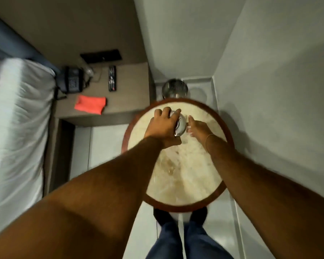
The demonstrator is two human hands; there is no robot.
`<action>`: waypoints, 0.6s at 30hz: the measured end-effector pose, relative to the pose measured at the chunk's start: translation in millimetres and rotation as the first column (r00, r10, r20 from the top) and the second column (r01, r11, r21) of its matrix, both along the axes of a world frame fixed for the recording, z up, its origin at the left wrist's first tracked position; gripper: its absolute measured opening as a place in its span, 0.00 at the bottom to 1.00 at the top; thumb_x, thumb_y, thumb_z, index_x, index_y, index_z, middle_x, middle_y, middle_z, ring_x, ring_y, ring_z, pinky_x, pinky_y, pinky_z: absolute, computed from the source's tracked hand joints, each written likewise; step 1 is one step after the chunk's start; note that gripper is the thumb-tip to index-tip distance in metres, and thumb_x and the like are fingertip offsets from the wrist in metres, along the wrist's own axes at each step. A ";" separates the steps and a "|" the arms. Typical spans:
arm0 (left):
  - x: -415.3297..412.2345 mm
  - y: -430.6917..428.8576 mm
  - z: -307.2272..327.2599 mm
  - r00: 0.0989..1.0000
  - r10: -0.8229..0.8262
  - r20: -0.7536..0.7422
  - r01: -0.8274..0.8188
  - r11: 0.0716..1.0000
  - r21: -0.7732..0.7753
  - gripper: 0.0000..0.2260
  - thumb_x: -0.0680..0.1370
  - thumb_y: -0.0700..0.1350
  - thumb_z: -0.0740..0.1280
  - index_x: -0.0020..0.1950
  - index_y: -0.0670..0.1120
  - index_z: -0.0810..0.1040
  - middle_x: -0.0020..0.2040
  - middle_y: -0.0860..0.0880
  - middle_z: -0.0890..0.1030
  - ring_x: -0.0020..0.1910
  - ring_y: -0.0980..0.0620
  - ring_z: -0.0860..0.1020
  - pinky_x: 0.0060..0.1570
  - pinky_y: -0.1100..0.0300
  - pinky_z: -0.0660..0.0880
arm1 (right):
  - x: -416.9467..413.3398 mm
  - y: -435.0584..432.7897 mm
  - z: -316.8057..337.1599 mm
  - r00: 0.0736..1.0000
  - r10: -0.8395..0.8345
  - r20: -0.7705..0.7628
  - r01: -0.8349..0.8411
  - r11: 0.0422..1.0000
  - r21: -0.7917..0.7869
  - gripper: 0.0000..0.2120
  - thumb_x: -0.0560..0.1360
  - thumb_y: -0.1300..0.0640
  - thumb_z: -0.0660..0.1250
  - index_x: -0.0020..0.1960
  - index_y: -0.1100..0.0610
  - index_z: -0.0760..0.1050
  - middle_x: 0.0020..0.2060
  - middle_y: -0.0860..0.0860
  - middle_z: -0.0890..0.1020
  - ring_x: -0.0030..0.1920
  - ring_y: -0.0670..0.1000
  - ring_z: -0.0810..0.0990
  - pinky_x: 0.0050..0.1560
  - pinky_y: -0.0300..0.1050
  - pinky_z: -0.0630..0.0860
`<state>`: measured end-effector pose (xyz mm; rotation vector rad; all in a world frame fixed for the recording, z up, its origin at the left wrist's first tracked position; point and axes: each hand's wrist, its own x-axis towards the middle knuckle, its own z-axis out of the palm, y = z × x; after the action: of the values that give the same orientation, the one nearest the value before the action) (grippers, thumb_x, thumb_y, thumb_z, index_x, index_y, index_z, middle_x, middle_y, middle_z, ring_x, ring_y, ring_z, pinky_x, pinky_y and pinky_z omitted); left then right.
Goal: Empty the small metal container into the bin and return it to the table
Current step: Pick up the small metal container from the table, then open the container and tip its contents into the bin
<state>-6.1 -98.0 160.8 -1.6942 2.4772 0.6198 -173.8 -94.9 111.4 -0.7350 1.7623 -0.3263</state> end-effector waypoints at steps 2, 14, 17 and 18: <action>-0.4 -21.8 58.5 0.999 0.006 -0.038 -0.008 0.999 -0.052 0.51 0.63 0.61 0.77 0.82 0.50 0.63 0.73 0.41 0.70 0.67 0.35 0.68 0.60 0.38 0.78 | 6.8 -16.8 63.7 0.962 -0.131 0.241 0.133 0.991 0.005 0.27 0.85 0.33 0.52 0.57 0.51 0.82 0.55 0.56 0.88 0.57 0.58 0.85 0.62 0.55 0.79; -14.5 -62.5 293.9 0.975 -0.143 -0.170 0.108 0.973 -0.204 0.51 0.65 0.63 0.77 0.84 0.55 0.59 0.74 0.48 0.69 0.70 0.45 0.67 0.70 0.47 0.72 | 5.0 -43.4 282.7 0.428 -0.303 0.851 0.479 0.875 0.070 0.34 0.77 0.31 0.67 0.70 0.56 0.82 0.67 0.63 0.84 0.70 0.65 0.80 0.75 0.67 0.71; -12.7 -64.0 322.3 0.975 -0.156 -0.158 0.116 0.965 -0.235 0.50 0.67 0.64 0.78 0.84 0.55 0.59 0.75 0.49 0.69 0.71 0.46 0.67 0.70 0.48 0.73 | 12.5 -45.6 311.5 0.415 -0.308 0.856 0.516 0.855 0.057 0.34 0.77 0.31 0.66 0.70 0.56 0.81 0.65 0.63 0.85 0.67 0.64 0.82 0.60 0.62 0.83; -11.8 -65.7 329.5 0.975 -0.157 -0.155 0.117 0.964 -0.241 0.50 0.67 0.66 0.78 0.84 0.56 0.58 0.75 0.49 0.69 0.71 0.46 0.68 0.70 0.48 0.73 | 14.0 -47.1 318.0 0.405 -0.308 0.861 0.525 0.850 0.057 0.32 0.78 0.32 0.65 0.69 0.56 0.81 0.64 0.63 0.85 0.65 0.64 0.82 0.53 0.61 0.86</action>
<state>-17.9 -163.7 490.3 -1.5790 2.8601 0.5011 -159.8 -142.0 429.4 -0.1480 0.8935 -1.0708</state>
